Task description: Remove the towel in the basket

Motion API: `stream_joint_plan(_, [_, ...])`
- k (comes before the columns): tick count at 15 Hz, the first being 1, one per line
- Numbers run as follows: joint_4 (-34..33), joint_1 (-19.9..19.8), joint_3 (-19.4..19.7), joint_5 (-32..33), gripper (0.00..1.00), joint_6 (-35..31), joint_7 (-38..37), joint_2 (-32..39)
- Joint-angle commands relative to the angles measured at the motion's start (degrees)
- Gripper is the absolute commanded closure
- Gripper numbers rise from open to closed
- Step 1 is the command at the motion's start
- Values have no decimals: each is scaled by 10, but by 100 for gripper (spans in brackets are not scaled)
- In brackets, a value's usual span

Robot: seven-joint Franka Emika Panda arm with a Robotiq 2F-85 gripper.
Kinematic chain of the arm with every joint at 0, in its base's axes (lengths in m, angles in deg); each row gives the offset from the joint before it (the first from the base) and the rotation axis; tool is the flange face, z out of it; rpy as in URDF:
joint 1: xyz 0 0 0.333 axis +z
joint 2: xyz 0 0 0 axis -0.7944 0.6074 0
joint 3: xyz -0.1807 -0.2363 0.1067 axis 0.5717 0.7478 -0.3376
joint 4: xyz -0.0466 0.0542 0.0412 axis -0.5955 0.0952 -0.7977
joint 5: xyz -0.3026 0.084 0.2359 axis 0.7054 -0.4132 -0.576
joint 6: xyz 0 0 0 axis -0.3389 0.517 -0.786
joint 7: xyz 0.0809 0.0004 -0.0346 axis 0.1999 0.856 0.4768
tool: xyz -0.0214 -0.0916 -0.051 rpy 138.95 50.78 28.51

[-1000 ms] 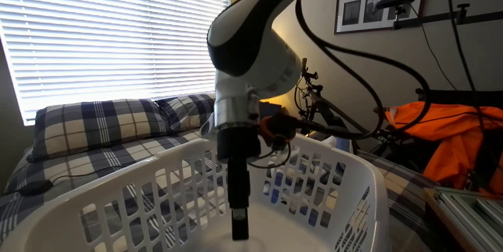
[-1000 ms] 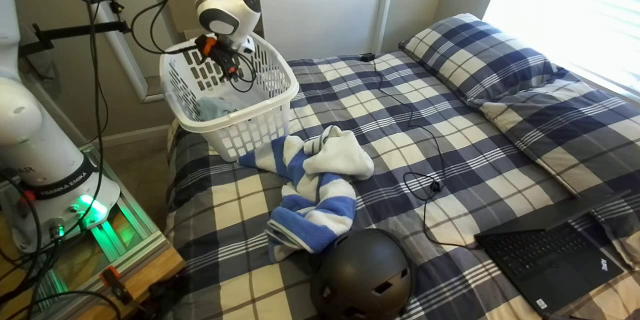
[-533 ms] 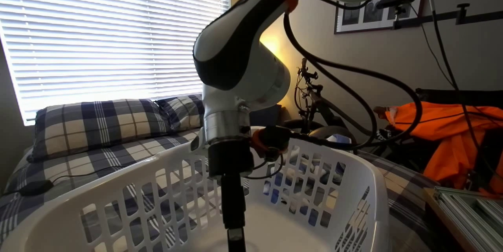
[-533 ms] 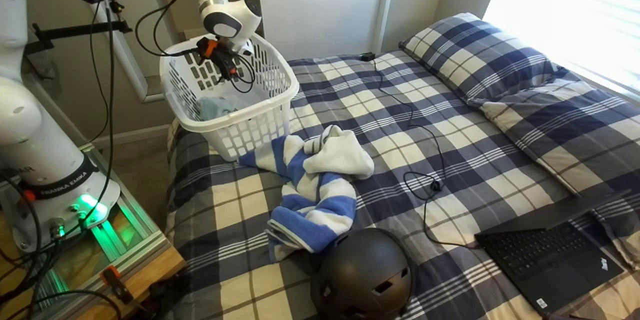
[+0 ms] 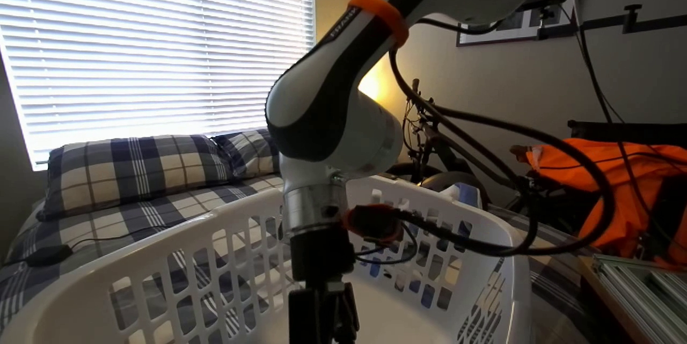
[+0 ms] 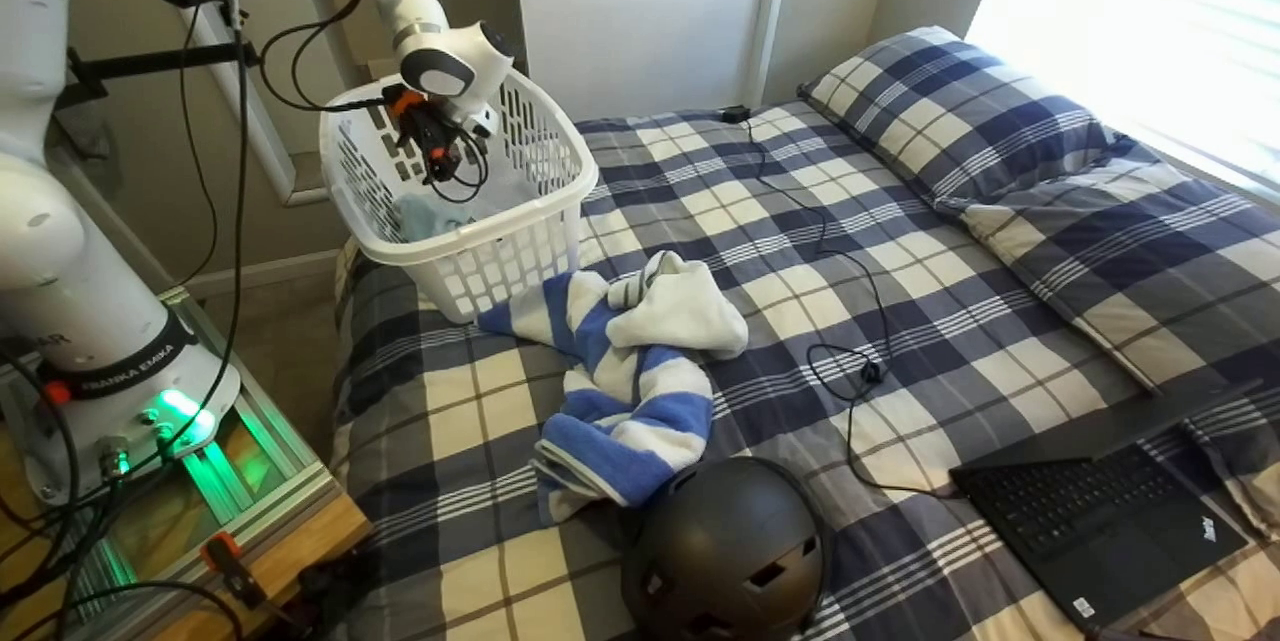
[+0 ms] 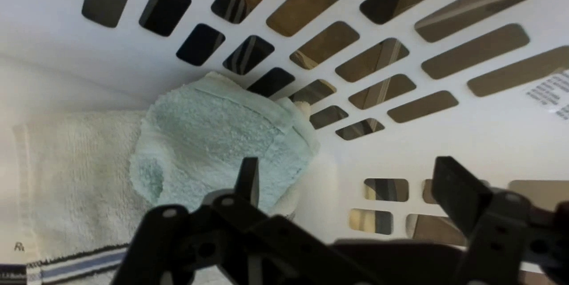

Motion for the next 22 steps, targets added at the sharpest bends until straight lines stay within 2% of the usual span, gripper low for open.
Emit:
stream_joint_plan(1, [21, 18, 7, 23, 0, -56, -109, 11])
stream_joint_plan(5, [27, 36, 20, 71, 0, -96, -223, 24])
stream_joint_plan(9, [10, 46, 34, 135, 0, -95, -321, 43])
stream_joint_plan(13, [-2, 58, 46, 183, 0, -102, -385, 59])
stream_joint_plan(17, [-28, 61, 46, 197, 0, -129, -410, 85])
stream_joint_plan(22, [-81, 61, 35, 193, 0, -152, -406, 131])
